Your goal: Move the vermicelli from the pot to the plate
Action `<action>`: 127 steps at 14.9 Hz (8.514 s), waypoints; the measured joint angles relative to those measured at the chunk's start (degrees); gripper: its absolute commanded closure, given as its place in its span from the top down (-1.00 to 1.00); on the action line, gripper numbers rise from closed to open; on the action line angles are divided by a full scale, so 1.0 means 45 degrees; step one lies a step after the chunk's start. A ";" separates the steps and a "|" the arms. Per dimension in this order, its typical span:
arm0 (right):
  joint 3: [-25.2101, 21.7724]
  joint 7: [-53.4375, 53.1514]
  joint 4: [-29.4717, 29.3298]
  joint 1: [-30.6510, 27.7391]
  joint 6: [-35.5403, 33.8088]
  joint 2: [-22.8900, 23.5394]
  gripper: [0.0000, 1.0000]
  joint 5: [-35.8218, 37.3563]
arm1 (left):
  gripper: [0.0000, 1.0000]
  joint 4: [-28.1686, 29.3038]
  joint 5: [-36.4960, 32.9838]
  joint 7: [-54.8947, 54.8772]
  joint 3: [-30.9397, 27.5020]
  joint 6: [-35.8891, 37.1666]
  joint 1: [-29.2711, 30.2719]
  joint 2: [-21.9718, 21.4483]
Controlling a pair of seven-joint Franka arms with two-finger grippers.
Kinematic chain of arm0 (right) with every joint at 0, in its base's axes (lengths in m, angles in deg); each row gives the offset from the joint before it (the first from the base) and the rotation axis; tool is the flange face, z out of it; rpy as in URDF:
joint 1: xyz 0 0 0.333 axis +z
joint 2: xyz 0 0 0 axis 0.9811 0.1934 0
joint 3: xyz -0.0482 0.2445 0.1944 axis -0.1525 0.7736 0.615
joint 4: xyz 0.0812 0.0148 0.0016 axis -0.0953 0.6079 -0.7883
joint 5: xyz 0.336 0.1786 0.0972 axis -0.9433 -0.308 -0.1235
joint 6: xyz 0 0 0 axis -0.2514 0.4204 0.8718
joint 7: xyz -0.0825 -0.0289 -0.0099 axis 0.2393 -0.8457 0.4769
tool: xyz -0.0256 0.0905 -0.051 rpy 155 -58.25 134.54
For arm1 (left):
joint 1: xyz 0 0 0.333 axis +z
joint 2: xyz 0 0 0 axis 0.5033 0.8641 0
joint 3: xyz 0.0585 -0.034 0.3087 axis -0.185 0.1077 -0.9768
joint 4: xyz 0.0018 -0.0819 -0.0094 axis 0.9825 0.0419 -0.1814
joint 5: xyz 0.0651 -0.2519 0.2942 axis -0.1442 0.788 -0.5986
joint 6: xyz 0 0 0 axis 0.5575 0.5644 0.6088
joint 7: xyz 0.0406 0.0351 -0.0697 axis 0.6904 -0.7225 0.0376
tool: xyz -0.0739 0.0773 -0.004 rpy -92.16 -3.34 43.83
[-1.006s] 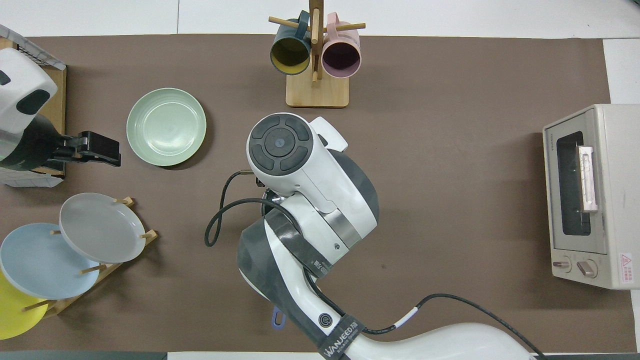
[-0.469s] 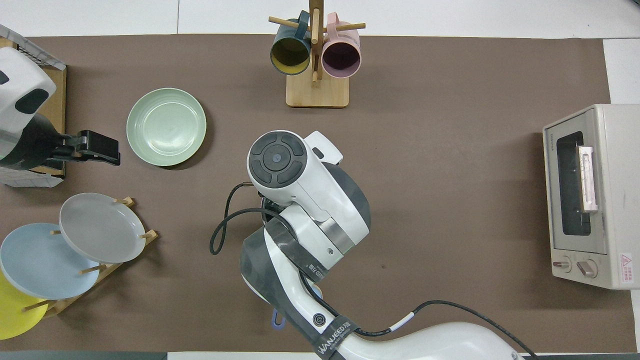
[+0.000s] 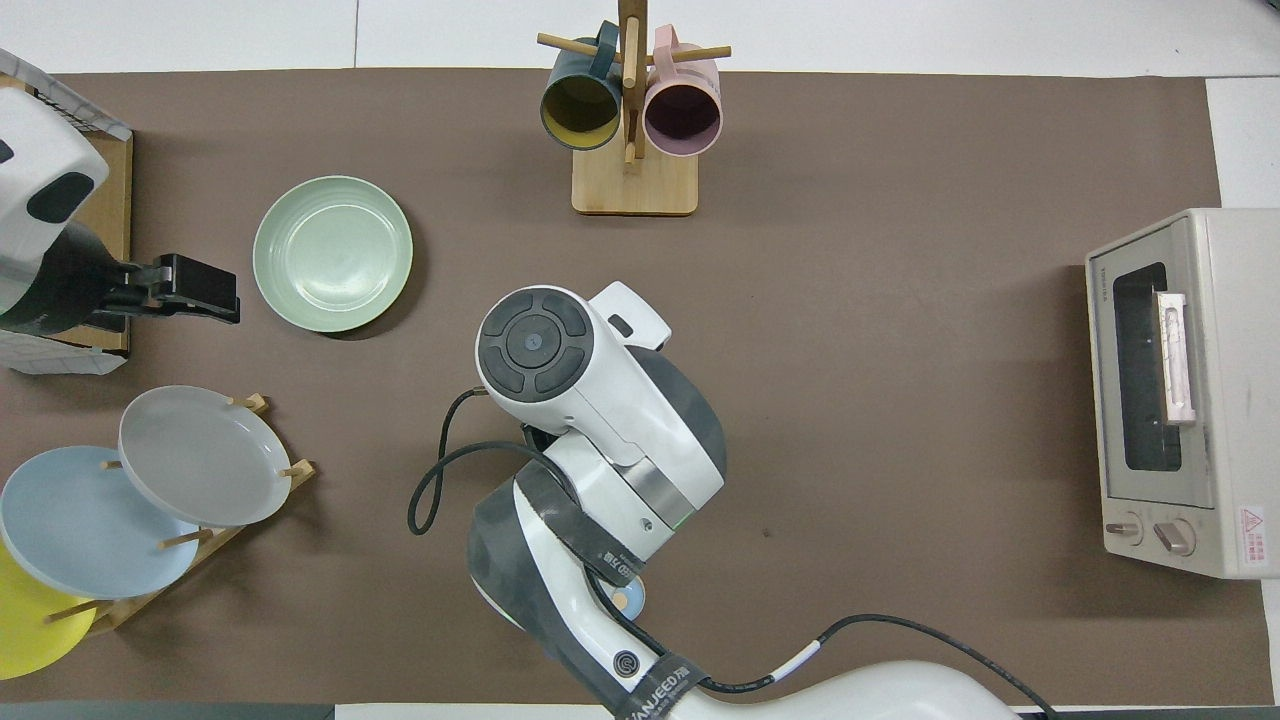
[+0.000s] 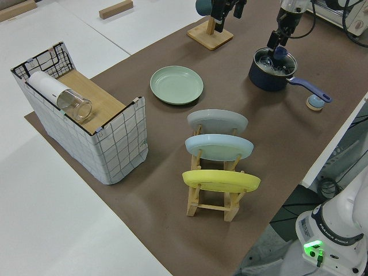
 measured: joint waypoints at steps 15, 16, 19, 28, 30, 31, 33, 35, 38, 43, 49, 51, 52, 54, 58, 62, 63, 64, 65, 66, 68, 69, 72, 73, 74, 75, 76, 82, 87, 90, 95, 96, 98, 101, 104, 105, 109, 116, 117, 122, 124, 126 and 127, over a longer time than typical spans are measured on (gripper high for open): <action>0.0000 0.0000 0.0348 0.0006 0.0003 -0.0140 0.13 0.0001 | 1.00 0.0208 0.0000 -0.0040 0.0114 -0.0820 -0.0112 0.0001; 0.0000 0.0000 0.0348 0.0006 0.0003 -0.0141 0.13 0.0001 | 1.00 0.0221 0.0000 -0.0040 0.0119 -0.0822 -0.0129 0.0001; -0.0011 0.0040 0.0288 -0.0012 -0.0047 -0.0174 0.13 0.0020 | 1.00 0.0297 0.0000 -0.0045 0.0128 -0.0844 -0.0133 0.0003; -0.0158 0.4291 -0.0750 -0.2835 -0.2332 -0.1223 0.13 0.0063 | 1.00 0.0487 0.0001 -0.0095 0.0251 -0.1096 -0.0654 0.0149; -0.0168 0.5457 -0.0750 -0.3585 -0.2634 -0.1283 0.13 0.0066 | 1.00 0.0652 0.0002 -0.0022 0.0270 -0.1379 -0.1310 0.0375; -0.0175 0.6017 -0.0749 -0.3914 -0.2737 -0.1285 0.13 0.0068 | 1.00 0.0748 0.0003 0.0221 0.0280 -0.1612 -0.1780 0.0588; -0.0190 0.6857 -0.0742 -0.4406 -0.2774 -0.1285 0.13 0.0095 | 1.00 0.0977 0.0003 0.1098 0.0316 -0.2387 -0.2817 0.1160; -0.0204 0.7636 -0.0708 -0.4908 -0.2787 -0.1284 0.13 0.0193 | 1.00 0.1367 0.0002 0.2164 0.0342 -0.3613 -0.3835 0.1911; -0.0221 0.9231 -0.0551 -0.6041 -0.2751 -0.1264 0.13 0.0242 | 1.00 0.2270 0.0002 0.3130 0.0354 -0.5525 -0.4924 0.2838; -0.0235 1.1177 0.0768 -0.7373 -0.1155 -0.1404 0.13 0.0262 | 1.00 0.3225 0.0002 0.3285 0.0342 -0.6260 -0.5782 0.3325; -0.0204 1.1465 0.3939 -0.7451 0.1765 -0.2255 0.13 0.0798 | 1.00 0.3494 0.0249 0.3701 0.0345 -0.6350 -0.6122 0.3330; -0.0212 1.1693 0.4421 -0.7763 0.2386 -0.2290 0.13 0.0802 | 1.00 0.3729 0.0269 0.3950 0.0353 -0.6716 -0.6290 0.3331; -0.0216 1.1721 0.4593 -0.7864 0.2516 -0.2290 0.13 0.0803 | 1.00 0.3972 0.0273 0.4116 0.0354 -0.7109 -0.6417 0.3334; -0.0206 1.1724 0.4782 -0.7901 0.2571 -0.2289 0.13 0.0802 | 1.00 0.4492 0.0275 0.4436 0.0357 -0.7794 -0.6655 0.3340; -0.0145 1.1724 0.5385 -0.7899 0.3202 -0.2270 0.14 0.0802 | 1.00 0.4835 0.0277 0.4507 0.0335 -0.8260 -0.6731 0.3466; -0.0142 1.1724 0.5771 -0.7899 0.3684 -0.2128 0.16 0.0802 | -0.24 0.4844 0.0278 0.4521 0.0322 -0.8584 -0.6758 0.3781; -0.0143 1.1725 0.5806 -0.7899 0.3746 -0.2113 0.21 0.0802 | -0.82 0.4843 0.0278 0.4522 0.0318 -0.8588 -0.6760 0.3792; -0.0143 1.1725 0.5859 -0.7899 0.3798 -0.2114 0.30 0.0802 | -1.00 0.4842 0.0278 0.4524 0.0310 -0.8588 -0.6760 0.3792; -0.0143 1.1725 0.5931 -0.7899 0.3878 -0.2113 0.37 0.0802 | -1.00 0.4840 0.0278 0.4525 0.0296 -0.8588 -0.6761 0.3792; -0.0143 1.1724 0.6003 -0.7899 0.3943 -0.2113 0.40 0.0802 | -1.00 0.4830 0.0278 0.4525 0.0274 -0.8588 -0.6760 0.3792; -0.0143 1.1725 0.6088 -0.7899 0.4003 -0.2114 0.67 0.0802 | -1.00 0.4754 0.0278 0.4525 0.0217 -0.8547 -0.6759 0.3772; -0.0142 1.1725 0.6093 -0.7899 0.4013 -0.2117 0.83 0.0802 | -1.00 0.4625 0.0281 0.4525 0.0192 -0.8374 -0.6750 0.3741; -0.0142 1.1724 0.6072 -0.7898 0.4035 -0.2153 1.00 0.0802 | -1.00 0.3425 0.0283 0.4524 0.0140 -0.6325 -0.6522 0.3504; -0.0139 1.1724 0.6035 -0.7897 0.4037 -0.2176 1.00 0.0802 | -1.00 0.2922 0.0297 0.4521 0.0137 -0.5487 -0.6386 0.3340; -0.0140 1.1725 0.5958 -0.7897 0.4026 -0.2218 1.00 0.0802 | -1.00 0.2501 0.0401 0.4514 0.0130 -0.4780 -0.6257 0.3152; -0.0143 1.1725 0.5803 -0.7904 0.3880 -0.2306 1.00 0.0802 | -1.00 0.2164 0.0596 0.4505 0.0111 -0.4190 -0.6156 0.2944; -0.0143 1.1725 0.5500 -0.7914 0.3373 -0.2465 1.00 0.0802 | -1.00 0.1857 0.0732 0.4505 0.0103 -0.3660 -0.6058 0.2739; -0.0264 1.1416 0.2014 -0.8107 -0.2531 -0.4205 1.00 0.0798 | -1.00 -0.0377 0.0847 0.3931 0.0012 -0.1069 -0.4286 0.2319; -0.0276 1.0616 0.1712 -0.8378 -0.4922 -0.5999 1.00 0.0799 | -1.00 -0.0663 0.0951 0.0547 -0.0128 -0.1473 -0.1107 0.2449; -0.0280 1.0401 0.1810 -0.8527 -0.4969 -0.6039 1.00 0.0799 | -1.00 -0.0634 0.0965 -0.0512 -0.0146 -0.2983 0.0017 0.3249; -0.0220 1.0397 0.1933 -0.8890 -0.4320 -0.5926 1.00 0.0766 | -1.00 -0.0631 0.0883 -0.1687 -0.0142 -0.5273 0.0517 0.5315; -0.0197 1.0397 0.1877 -0.9004 -0.4310 -0.5895 1.00 0.0766 | -1.00 -0.0623 0.0726 -0.1793 -0.0130 -0.5384 0.0519 0.5542; -0.0168 1.0397 0.1501 -0.9101 -0.4434 -0.5667 1.00 0.0766 | -1.00 -0.0573 0.0502 -0.1818 -0.0074 -0.5535 0.0516 0.5773; 0.0269 1.0396 0.1007 -0.9506 -0.4783 -0.5301 1.00 0.0768 | -1.00 -0.0264 0.0451 -0.2336 -0.0066 -0.5959 0.0519 0.5895; 0.0525 1.0396 0.0947 -0.9843 -0.5306 -0.5271 1.00 0.0768 | 0.98 0.0117 0.0450 -0.2788 -0.0100 -0.6401 0.0537 0.5949; 0.0523 1.0395 0.0947 -0.9843 -0.5326 -0.5275 1.00 0.0768 | 1.00 0.0156 0.0449 -0.2812 -0.0099 -0.6420 0.0536 0.5949; 0.0489 1.0394 0.0946 -0.9850 -0.5329 -0.5286 1.00 0.0768 | 1.00 0.0078 0.0448 -0.2844 -0.0075 -0.6300 0.0534 0.5811; 0.0463 1.0394 0.0887 -0.9946 -0.5329 -0.5322 1.00 0.0767 | 1.00 -0.0264 0.0320 -0.2357 0.0019 -0.3626 0.0520 0.3072; 0.0463 1.0394 0.0867 -0.9946 -0.5329 -0.5368 1.00 0.0768 | 1.00 -0.0275 0.0271 -0.2293 0.0002 -0.3126 0.0527 0.2592; 0.0136 1.0365 0.0779 -0.9944 -0.5328 -0.5507 1.00 0.0767 | 1.00 -0.0246 0.0213 -0.2144 -0.0047 -0.0412 0.0538 0.0757; 0.0060 1.0365 0.0757 -0.9944 -0.5328 -0.5509 1.00 0.0764 | 1.00 -0.0185 0.0212 -0.1929 -0.0001 0.0239 0.0527 0.0441; 0.0065 1.0365 0.0747 -0.9943 -0.5328 -0.5529 1.00 0.0757 | 1.00 -0.0154 0.0212 -0.1718 0.0070 0.0660 0.0445 0.0302; 0.0063 1.0365 0.0747 -0.9943 -0.5329 -0.5537 1.00 0.0756 | 1.00 -0.0149 0.0212 -0.1507 0.0072 0.0856 0.0314 0.0264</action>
